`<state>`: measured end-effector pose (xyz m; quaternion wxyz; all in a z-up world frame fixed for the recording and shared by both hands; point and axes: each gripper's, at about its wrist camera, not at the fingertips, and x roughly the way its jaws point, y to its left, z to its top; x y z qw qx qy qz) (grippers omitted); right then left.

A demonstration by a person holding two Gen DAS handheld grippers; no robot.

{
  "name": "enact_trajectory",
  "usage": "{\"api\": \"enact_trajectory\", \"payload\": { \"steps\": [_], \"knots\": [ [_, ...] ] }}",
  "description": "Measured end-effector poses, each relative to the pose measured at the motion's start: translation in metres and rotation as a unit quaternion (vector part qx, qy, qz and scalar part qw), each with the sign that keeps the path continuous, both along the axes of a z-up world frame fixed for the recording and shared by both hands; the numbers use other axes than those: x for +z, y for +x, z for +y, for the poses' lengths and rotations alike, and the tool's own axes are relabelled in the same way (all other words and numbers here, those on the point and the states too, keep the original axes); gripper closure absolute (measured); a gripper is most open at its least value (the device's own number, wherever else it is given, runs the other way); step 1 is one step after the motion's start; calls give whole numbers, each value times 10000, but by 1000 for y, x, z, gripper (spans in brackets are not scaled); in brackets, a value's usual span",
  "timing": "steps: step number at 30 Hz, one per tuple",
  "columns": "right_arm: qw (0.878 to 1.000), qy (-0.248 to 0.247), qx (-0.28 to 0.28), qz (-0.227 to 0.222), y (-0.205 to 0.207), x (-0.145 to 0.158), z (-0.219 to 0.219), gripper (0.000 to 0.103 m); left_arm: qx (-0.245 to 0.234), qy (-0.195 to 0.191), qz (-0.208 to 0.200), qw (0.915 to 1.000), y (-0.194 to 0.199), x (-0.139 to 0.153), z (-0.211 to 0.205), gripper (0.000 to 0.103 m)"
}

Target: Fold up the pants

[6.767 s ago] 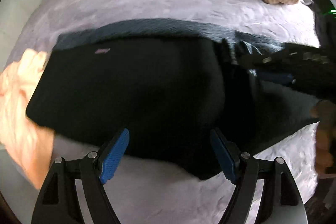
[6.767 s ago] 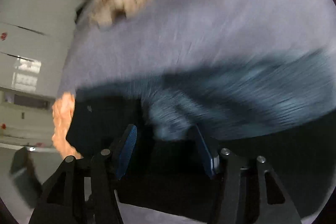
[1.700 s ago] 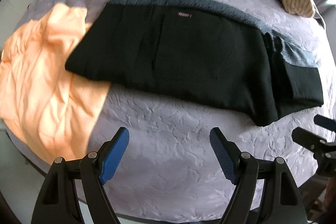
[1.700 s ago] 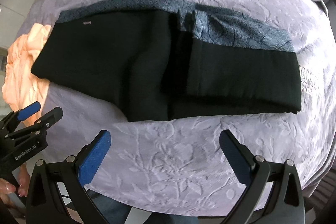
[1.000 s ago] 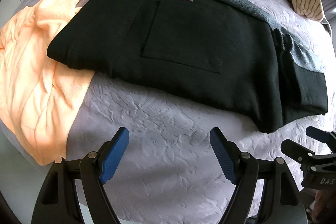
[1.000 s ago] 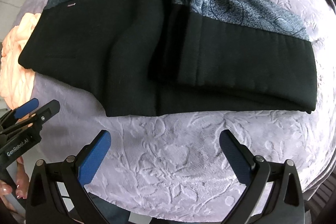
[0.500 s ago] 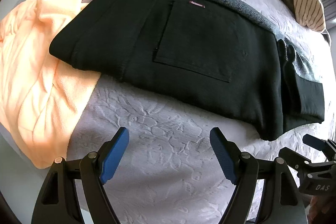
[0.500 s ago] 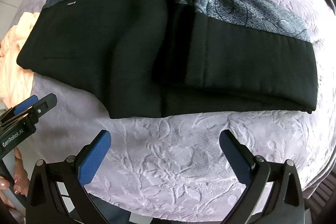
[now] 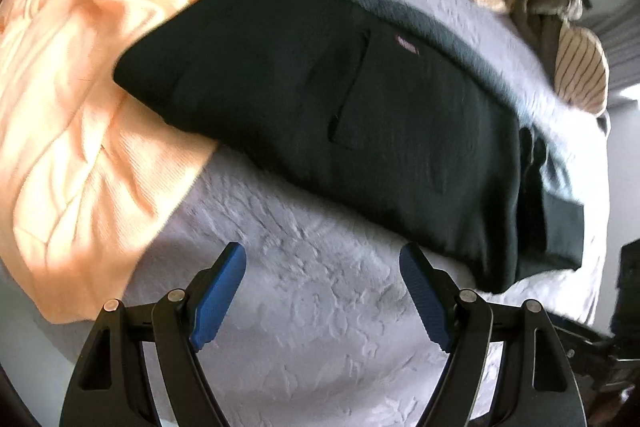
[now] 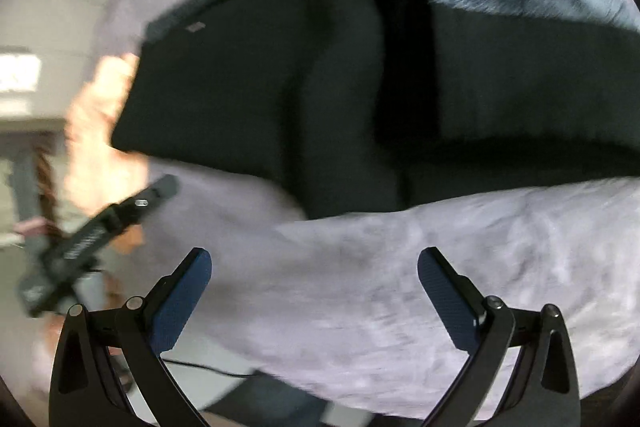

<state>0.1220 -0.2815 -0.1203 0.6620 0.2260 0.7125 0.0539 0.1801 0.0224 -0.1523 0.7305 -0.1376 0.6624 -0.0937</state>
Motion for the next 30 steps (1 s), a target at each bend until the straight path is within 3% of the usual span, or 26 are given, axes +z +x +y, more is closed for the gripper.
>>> {"api": "enact_trajectory", "payload": {
  "steps": [5, 11, 14, 18, 20, 24, 26, 30],
  "knots": [
    [9996, 263, 77, -41, -2, 1, 13, 0, 373, -615, -145, 9973, 12, 0, 32, 23],
    [9977, 341, 577, 0, -11, -6, 21, 0, 570, -1547, -76, 9863, 24, -19, 44, 23],
    [9967, 443, 660, 150, -16, -12, 24, 0, 526, -1693, -181, 9840, 28, -19, 38, 23],
    [9963, 420, 696, 266, -16, -20, 31, 0, 856, -1956, -215, 9767, 38, -25, 30, 21],
    [9961, 428, 712, 283, -15, -21, 32, 0, 977, -2037, -178, 9740, 39, -25, 30, 21],
    [9962, 428, 726, 229, -11, -17, 28, 0, 740, -2029, -624, 9744, 37, 3, 22, 21],
    [9962, 446, 724, 188, -8, -14, 27, 0, 723, -2006, -689, 9746, 41, 3, 18, 21],
    [9961, 394, 779, 124, 3, -13, 28, 0, 945, -1744, -269, 9798, 53, -27, 15, 22]
  ]
}}
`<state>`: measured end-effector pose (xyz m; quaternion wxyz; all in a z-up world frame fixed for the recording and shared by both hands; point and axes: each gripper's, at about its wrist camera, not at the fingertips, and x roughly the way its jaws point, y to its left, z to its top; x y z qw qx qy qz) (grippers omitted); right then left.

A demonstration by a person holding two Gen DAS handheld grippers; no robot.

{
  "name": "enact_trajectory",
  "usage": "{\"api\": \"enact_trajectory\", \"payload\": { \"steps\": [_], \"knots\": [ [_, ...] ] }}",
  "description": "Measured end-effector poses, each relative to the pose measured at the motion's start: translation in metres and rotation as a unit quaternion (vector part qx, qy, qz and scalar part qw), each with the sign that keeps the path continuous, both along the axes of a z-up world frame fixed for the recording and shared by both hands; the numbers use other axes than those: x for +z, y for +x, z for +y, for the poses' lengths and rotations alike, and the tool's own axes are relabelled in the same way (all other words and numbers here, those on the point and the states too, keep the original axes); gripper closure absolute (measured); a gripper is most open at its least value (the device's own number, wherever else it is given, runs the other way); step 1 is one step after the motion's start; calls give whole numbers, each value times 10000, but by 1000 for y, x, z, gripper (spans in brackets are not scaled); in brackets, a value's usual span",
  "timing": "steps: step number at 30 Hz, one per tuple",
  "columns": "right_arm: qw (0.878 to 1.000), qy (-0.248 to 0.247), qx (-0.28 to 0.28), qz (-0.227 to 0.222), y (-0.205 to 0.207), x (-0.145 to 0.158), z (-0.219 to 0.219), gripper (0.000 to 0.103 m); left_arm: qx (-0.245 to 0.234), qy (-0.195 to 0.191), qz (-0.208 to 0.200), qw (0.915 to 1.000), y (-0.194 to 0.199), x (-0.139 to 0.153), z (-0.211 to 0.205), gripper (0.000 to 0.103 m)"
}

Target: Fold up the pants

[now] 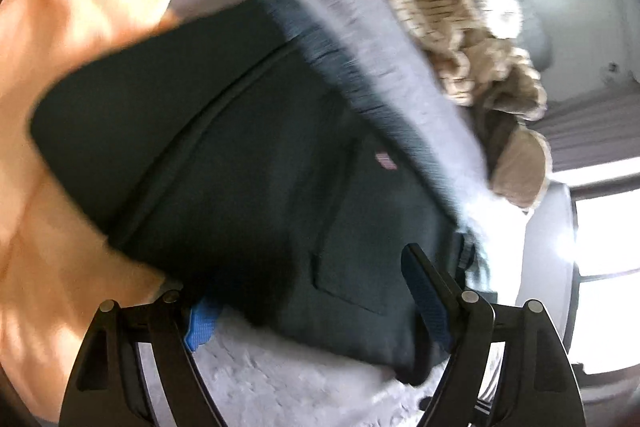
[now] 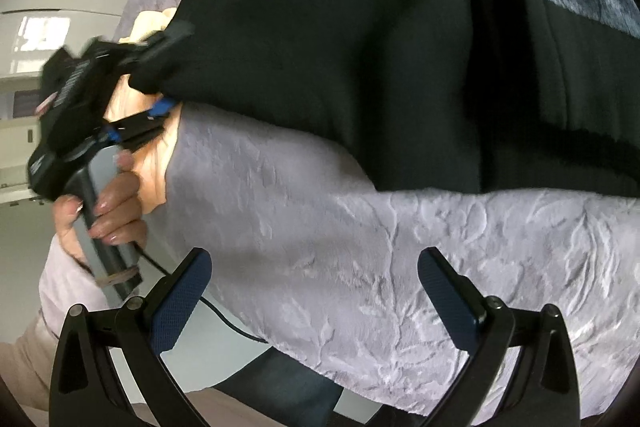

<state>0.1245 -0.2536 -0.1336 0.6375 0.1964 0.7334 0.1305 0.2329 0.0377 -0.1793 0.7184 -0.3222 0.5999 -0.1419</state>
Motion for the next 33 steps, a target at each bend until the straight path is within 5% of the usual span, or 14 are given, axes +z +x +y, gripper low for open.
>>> {"api": "enact_trajectory", "payload": {
  "steps": [4, 8, 10, 14, 16, 25, 29, 30, 33],
  "knots": [
    [9994, -214, 133, -229, 17, 10, -3, 0, -320, 961, 24, 9949, 6, 4, -17, 52],
    [9968, -460, 294, -587, 53, 34, -13, 0, -732, 1915, -608, 9769, -4, 31, -40, 62],
    [9946, -573, 345, -789, 78, 50, -16, 0, -1125, 2741, -1162, 9480, -14, 47, -64, 62],
    [9908, -629, 582, -1048, 134, 78, -2, 0, -1966, 4139, -2070, 8644, -37, 49, -110, 62],
    [9885, -482, 873, -1139, 163, 89, 23, 0, -2125, 4377, -2203, 8454, -42, 46, -118, 62],
    [9514, -473, 2982, -604, 200, 63, 186, 0, -2116, 4410, -2262, 8424, -44, 46, -116, 62],
    [9417, -807, 3262, -169, 204, 33, 214, 1, -2137, 4358, -2326, 8428, -47, 46, -115, 62],
    [9415, -886, 3251, -77, 205, 28, 212, 6, -2142, 4353, -2337, 8426, -47, 46, -114, 62],
    [9469, -914, 3072, 263, 211, 16, 198, 73, -2184, 4387, -2299, 8409, -48, 46, -116, 62]
  ]
}}
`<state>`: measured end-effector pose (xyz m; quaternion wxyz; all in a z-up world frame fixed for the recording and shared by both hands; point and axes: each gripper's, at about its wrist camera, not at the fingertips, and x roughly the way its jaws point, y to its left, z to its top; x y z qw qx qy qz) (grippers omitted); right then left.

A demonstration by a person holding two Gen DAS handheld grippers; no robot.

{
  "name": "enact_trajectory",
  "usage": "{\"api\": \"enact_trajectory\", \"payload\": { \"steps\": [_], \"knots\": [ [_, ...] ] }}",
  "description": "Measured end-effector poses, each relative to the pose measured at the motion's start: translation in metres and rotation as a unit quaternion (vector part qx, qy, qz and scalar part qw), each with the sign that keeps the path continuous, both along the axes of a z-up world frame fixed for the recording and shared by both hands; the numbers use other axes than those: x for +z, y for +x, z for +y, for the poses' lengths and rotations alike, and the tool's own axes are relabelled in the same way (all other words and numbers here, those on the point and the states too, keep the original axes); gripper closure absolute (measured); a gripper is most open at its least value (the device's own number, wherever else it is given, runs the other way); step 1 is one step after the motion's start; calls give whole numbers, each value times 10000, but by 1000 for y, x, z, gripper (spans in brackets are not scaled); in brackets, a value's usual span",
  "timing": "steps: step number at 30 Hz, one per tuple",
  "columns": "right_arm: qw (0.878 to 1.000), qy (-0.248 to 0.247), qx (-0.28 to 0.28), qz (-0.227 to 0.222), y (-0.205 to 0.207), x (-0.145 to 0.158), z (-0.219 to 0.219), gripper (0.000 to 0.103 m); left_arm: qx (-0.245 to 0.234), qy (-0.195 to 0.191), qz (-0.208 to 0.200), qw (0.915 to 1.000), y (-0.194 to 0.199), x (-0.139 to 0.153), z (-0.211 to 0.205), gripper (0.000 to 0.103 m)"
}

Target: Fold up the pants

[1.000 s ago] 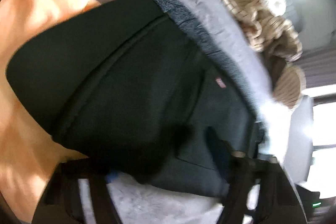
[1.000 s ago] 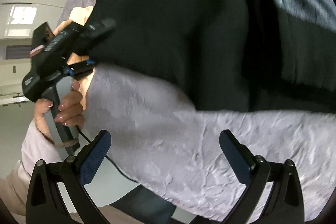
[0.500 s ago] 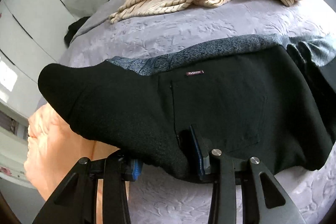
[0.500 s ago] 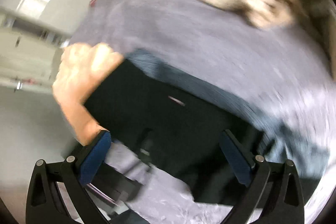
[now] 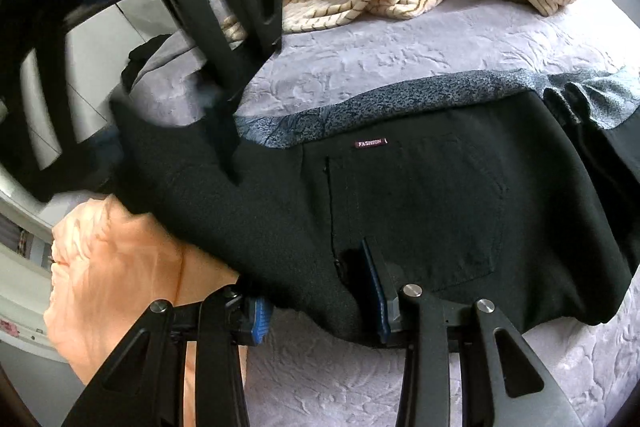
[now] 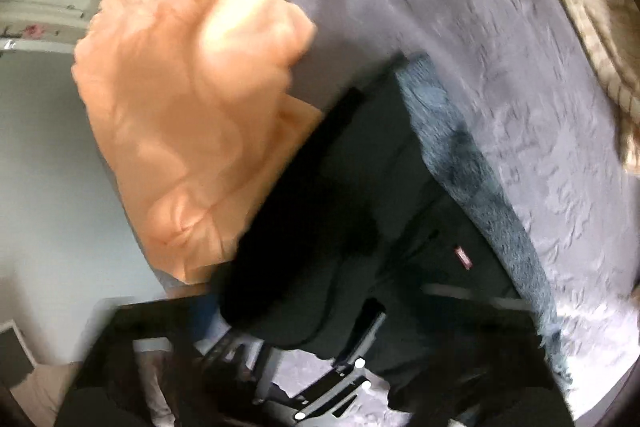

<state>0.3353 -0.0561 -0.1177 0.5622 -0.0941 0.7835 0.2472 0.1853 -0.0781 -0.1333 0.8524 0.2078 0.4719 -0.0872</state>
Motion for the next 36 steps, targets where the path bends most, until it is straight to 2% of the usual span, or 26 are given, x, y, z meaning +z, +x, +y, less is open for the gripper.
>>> {"api": "enact_trajectory", "payload": {
  "steps": [2, 6, 9, 12, 15, 16, 19, 23, 28, 33, 36],
  "knots": [
    [9995, 208, -233, 21, 3, 6, -17, 79, -60, 45, -134, 9999, -3, 7, -4, 62],
    [9944, 867, -525, -309, -2, 42, -57, 79, -305, 96, -495, 9983, -12, 35, -20, 62],
    [9838, 1444, -875, -603, -14, 76, -101, 79, -508, 15, -775, 9957, -22, 64, -37, 62],
    [9640, 2031, -1471, -885, -34, 108, -159, 79, -795, -136, -991, 9918, -34, 92, -64, 62],
    [9430, 2390, -2035, -1106, -55, 129, -212, 79, -1159, -219, -1167, 9861, -47, 111, -94, 62],
    [9325, 2522, -2267, -1243, -67, 137, -238, 79, -1316, -246, -1221, 9834, -52, 116, -107, 62],
    [9106, 2713, -2723, -1520, -95, 150, -295, 79, -1742, -294, -1279, 9759, -68, 125, -145, 62],
    [8841, 2824, -3302, -1718, -131, 148, -362, 79, -2285, -271, -1190, 9659, -86, 121, -196, 62],
    [8485, 2852, -4106, -1734, -179, 118, -441, 79, -2836, -129, -934, 9543, -111, 99, -251, 62],
    [8308, 2638, -4615, -1650, -210, 74, -491, 79, -3291, 173, -748, 9412, -133, 62, -293, 62],
    [8249, 2480, -4834, -1560, -223, 45, -516, 79, -3401, 316, -549, 9382, -141, 39, -307, 62]
  ]
}}
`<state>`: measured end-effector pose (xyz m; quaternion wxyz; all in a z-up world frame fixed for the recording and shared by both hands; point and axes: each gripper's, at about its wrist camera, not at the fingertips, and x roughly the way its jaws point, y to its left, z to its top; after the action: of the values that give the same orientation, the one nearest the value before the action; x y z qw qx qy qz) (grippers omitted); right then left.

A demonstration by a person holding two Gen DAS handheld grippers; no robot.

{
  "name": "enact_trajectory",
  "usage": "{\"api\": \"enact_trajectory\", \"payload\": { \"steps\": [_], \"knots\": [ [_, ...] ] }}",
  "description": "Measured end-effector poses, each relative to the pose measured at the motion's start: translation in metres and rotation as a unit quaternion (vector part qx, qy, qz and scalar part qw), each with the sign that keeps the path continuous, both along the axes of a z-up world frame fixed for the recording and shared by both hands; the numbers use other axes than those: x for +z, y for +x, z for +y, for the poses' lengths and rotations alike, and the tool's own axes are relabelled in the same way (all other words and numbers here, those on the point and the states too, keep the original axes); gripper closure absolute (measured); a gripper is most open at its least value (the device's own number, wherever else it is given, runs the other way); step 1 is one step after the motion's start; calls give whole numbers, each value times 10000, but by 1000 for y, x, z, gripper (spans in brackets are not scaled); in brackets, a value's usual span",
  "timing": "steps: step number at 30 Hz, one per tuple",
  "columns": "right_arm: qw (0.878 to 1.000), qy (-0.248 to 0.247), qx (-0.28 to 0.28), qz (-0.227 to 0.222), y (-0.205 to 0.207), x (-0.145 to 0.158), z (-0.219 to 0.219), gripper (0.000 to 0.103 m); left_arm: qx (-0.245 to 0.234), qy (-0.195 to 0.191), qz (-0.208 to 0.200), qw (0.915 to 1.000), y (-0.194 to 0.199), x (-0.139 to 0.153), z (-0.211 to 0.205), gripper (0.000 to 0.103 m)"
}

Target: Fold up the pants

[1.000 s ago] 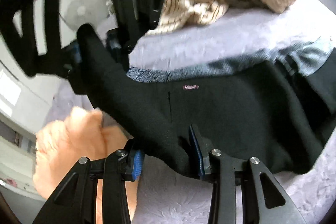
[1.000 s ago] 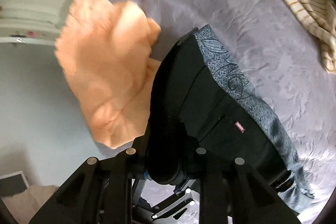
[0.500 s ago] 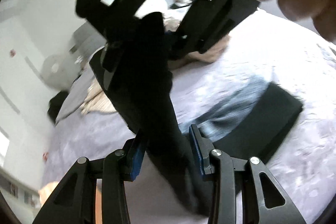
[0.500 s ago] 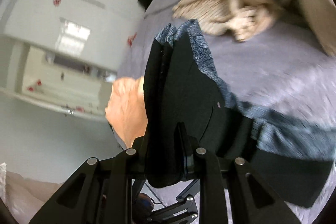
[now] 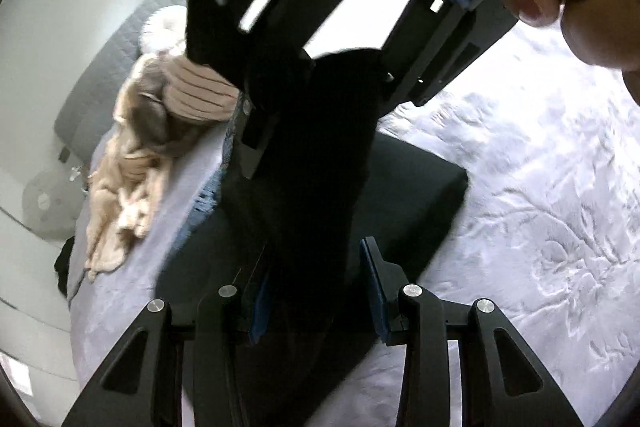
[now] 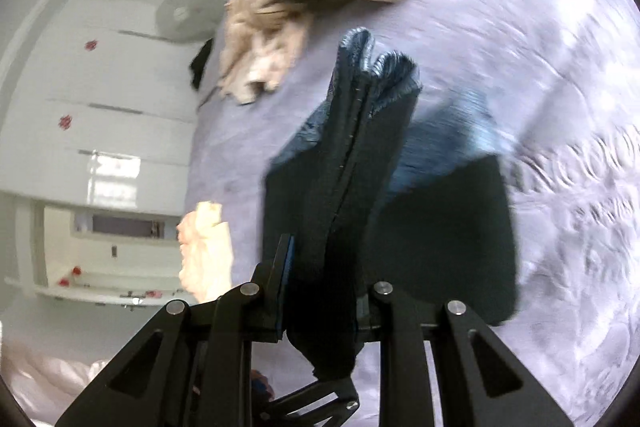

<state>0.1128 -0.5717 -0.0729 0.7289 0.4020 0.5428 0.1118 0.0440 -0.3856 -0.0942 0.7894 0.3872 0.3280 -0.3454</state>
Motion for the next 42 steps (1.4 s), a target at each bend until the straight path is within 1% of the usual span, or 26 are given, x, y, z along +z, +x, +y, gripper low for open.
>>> {"api": "enact_trajectory", "payload": {
  "steps": [2, 5, 7, 8, 9, 11, 13, 15, 16, 17, 18, 19, 21, 22, 23, 24, 25, 26, 27, 28, 31, 35, 36, 37, 42],
  "knots": [
    [9997, -45, -110, 211, -7, -24, -11, 79, -45, 111, 60, 9999, -4, -13, -7, 62],
    [9987, -74, -255, 439, -17, -50, -18, 79, -197, 127, 121, 9997, -10, -20, -9, 63],
    [9980, 77, -399, 483, -25, -60, -20, 79, -323, 146, 166, 9992, -16, -20, -9, 61],
    [9979, 105, -440, 467, -28, -61, -19, 79, -347, 173, 164, 9991, -18, -20, -7, 58],
    [9978, 101, -462, 462, -29, -59, -18, 79, -390, 206, 211, 9988, -19, -19, -6, 52],
    [9977, 37, -477, 488, -30, -56, -17, 78, -463, 215, 261, 9984, -22, -13, 0, 52],
    [9977, -179, -400, 515, -30, -49, -12, 74, -521, 148, 324, 9980, -24, -3, 10, 52],
    [9971, -408, -346, 548, -30, -44, -7, 71, -477, 124, 415, 9979, -21, 3, 23, 50],
    [9963, -518, -360, 584, -30, -42, -4, 68, -419, 128, 442, 9981, -21, 5, 28, 38],
    [9952, -632, -401, 630, -31, -40, -2, 66, -285, 91, 461, 9985, -17, 9, 37, 31],
    [9942, -732, -432, 656, -33, -38, -1, 64, -164, 36, 478, 9987, -14, 12, 45, 27],
    [9929, -864, -467, 676, -35, -35, 1, 61, -23, -22, 546, 9985, -7, 16, 54, 27],
    [9880, -1244, -544, 734, -37, -28, 3, 59, 254, -57, 756, 9968, 6, 23, 69, 27],
    [9857, -1396, -566, 761, -37, -26, 3, 52, 426, -73, 860, 9954, 14, 24, 77, 27],
    [9801, -1692, -593, 855, -38, -23, 3, 47, 610, -88, 989, 9932, 23, 25, 85, 27],
    [9668, -2237, -620, 1066, -39, -20, 3, 38, 759, -88, 1080, 9912, 30, 25, 91, 27],
    [9582, -2517, -653, 1192, -41, -19, 1, 35, 939, -82, 1170, 9887, 36, 25, 98, 27],
    [9558, -2580, -694, 1230, -43, -17, -1, 35, 1127, -92, 1273, 9854, 39, 25, 105, 27],
    [9554, -2559, -776, 1255, -46, -15, -4, 35, 1300, -122, 1396, 9816, 45, 26, 111, 27],
    [9547, -2547, -833, 1290, -49, -11, -5, 35, 1546, -188, 1601, 9747, 54, 25, 119, 27],
    [9516, -2638, -839, 1334, -56, -4, -3, 35, 2019, -312, 1989, 9585, 70, 21, 136, 27],
    [9565, -2412, -828, 1418, -60, -2, 10, 34, 2417, -452, 2492, 9367, 82, 15, 147, 27],
    [9577, -2364, -811, 1429, -63, -2, 12, 32, 2490, -462, 2575, 9325, 83, 13, 149, 27],
    [9592, -2304, -779, 1441, -63, -3, 16, 29, 2536, -447, 2620, 9301, 84, 12, 150, 27],
    [9633, -2187, -617, 1432, -63, -3, 29, 26, 2612, -391, 2691, 9262, 90, 9, 153, 27]
  ]
}}
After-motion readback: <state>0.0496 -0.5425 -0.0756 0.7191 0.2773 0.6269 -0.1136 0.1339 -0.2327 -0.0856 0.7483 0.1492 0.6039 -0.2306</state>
